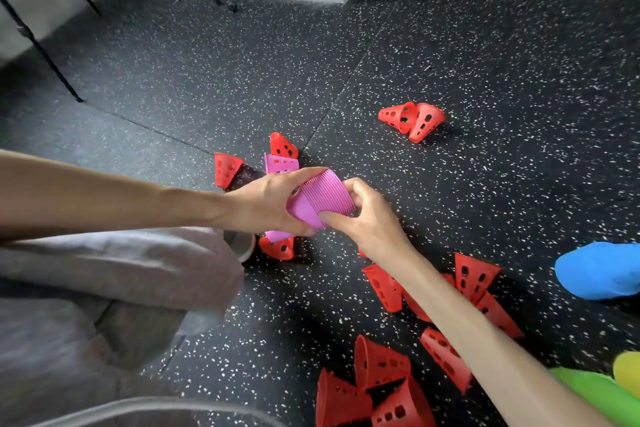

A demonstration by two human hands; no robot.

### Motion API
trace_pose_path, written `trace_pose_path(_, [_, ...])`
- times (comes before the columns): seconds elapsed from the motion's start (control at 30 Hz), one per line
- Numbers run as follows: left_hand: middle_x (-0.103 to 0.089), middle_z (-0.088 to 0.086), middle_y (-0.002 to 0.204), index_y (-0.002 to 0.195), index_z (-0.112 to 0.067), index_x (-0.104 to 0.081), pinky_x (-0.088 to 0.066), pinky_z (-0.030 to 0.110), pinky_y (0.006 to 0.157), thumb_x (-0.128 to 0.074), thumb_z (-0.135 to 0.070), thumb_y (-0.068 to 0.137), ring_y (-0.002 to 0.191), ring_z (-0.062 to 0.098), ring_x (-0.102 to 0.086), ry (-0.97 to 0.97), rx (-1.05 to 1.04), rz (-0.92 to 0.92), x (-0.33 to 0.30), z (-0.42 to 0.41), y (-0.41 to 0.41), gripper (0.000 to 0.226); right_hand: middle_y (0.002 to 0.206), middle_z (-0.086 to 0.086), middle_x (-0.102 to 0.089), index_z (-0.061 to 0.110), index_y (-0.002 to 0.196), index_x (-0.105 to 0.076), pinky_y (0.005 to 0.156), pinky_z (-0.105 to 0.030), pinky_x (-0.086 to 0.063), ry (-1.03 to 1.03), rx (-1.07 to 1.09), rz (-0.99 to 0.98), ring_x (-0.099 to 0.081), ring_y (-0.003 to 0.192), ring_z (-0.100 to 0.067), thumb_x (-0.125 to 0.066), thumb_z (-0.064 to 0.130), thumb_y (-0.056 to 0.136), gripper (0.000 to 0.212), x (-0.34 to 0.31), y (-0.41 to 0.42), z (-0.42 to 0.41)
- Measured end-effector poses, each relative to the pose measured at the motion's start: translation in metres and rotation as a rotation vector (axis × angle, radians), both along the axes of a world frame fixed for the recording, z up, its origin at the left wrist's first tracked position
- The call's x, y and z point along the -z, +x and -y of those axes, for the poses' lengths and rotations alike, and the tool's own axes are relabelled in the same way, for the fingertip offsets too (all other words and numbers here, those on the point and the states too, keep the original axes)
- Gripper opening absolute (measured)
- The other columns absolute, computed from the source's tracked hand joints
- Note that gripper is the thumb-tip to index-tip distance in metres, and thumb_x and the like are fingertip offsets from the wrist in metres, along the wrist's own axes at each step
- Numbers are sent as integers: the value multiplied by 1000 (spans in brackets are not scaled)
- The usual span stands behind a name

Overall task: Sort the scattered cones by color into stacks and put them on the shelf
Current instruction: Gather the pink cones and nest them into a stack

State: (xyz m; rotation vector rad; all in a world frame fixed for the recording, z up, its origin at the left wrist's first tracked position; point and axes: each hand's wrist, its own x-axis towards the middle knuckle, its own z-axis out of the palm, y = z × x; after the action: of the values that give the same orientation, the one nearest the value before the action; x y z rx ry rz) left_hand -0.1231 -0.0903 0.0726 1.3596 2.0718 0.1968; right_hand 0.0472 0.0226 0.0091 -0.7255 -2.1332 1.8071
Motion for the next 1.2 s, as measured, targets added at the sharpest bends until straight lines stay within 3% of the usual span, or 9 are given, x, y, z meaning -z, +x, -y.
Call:
trace_pose_path(0.17, [-61,-13,120,160,-34,-21,-54,23,87,-86,-42,79,101,3,-63,-50,-25,43,5,-7,-1,104,88,12,-67,25,109,-58,58,-10,-42,-12,4,25,-60,71,9,-87,31,78,43,2,-2,-4])
trace_pose_path(0.27, [-52,-15,138,160,-36,-20,-51,15,83,-79,-51,83,110,3,-63,-184,3,91,4,-18,-12,97,87,12,-68,25,107,-59,57,-17,-44,14,57,42,-61,71,5,-85,34,78,40,10,0,-3])
trace_pose_path(0.37, [-45,-14,150,155,-41,-29,-49,18,84,-67,-67,82,114,2,-60,-221,-43,98,2,-28,-33,86,87,9,-68,28,104,-58,64,-31,-50,31,144,120,-63,75,-11,-82,37,77,37,22,4,-5])
trace_pose_path(0.5, [-42,-10,152,149,-43,-38,-50,23,79,-67,-59,90,118,12,-55,-299,-101,-31,9,-33,-73,67,90,10,-66,34,102,-55,69,-48,-60,-18,198,174,-67,79,-17,-77,47,71,40,29,10,-13])
trace_pose_path(0.63, [-41,-7,150,130,-54,-48,-42,42,110,-70,-57,89,126,15,-49,-436,-118,-6,5,-37,-109,47,92,7,-68,35,104,-56,73,-50,-61,-53,183,170,-70,83,-21,-70,58,62,51,29,12,-23])
trace_pose_path(0.77, [-47,-8,142,137,-44,-54,-43,44,109,-68,-45,95,133,13,-45,-292,-201,-12,9,-41,-133,44,92,6,-70,40,104,-55,72,-51,-62,-106,199,155,-71,84,-21,-70,61,58,52,36,9,-31])
trace_pose_path(0.87, [-57,-8,136,140,-33,-55,-52,28,87,-70,-31,96,118,14,-55,-161,-281,-52,39,-30,-145,47,97,8,-68,38,108,-56,68,-41,-62,-86,192,166,-71,83,-16,-75,56,65,51,42,8,-35])
trace_pose_path(0.97, [-74,5,102,133,-28,-61,-49,25,57,-72,-19,95,79,22,-63,-102,-431,36,74,-13,-156,41,98,9,-68,33,111,-59,48,-11,-48,-44,182,185,-68,73,-9,-81,39,79,39,43,8,-39])
trace_pose_path(1.2, [-69,0,94,138,-22,-60,-39,34,68,-75,-33,92,79,24,-55,-45,-505,180,78,-11,-142,50,92,6,-70,30,113,-60,42,-8,-43,-69,194,126,-65,69,2,-81,30,83,36,37,5,-41])
